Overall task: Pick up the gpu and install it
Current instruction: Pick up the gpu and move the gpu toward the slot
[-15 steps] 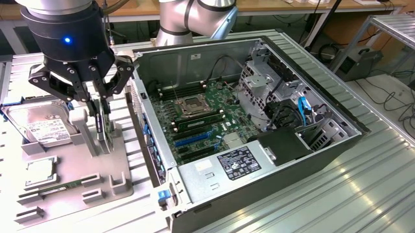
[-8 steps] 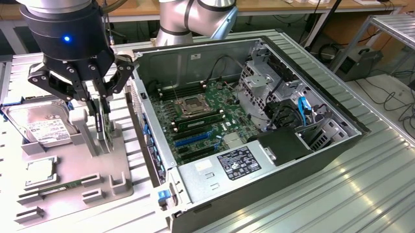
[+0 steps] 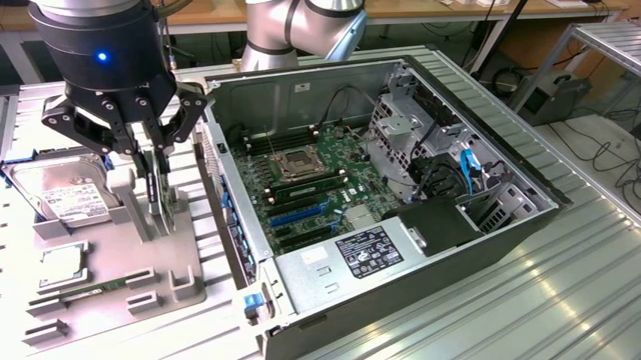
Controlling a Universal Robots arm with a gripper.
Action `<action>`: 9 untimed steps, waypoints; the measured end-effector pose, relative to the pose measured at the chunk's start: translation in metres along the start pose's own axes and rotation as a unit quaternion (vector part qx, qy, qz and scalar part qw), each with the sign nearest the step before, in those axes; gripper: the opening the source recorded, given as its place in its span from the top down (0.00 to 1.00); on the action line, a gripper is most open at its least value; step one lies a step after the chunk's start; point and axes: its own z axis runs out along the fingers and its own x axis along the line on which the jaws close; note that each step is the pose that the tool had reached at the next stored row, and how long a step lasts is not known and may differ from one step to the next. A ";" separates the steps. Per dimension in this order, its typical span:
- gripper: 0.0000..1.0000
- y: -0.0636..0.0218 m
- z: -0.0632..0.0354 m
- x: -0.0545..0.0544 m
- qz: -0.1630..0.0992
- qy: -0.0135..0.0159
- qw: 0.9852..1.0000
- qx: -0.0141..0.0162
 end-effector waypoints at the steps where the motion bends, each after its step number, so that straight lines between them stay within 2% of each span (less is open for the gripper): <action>1: 0.74 0.0000 -0.0002 0.000 0.000 0.000 1.000 0.000; 9: 0.74 0.0000 -0.0018 0.000 0.000 0.000 1.000 0.000</action>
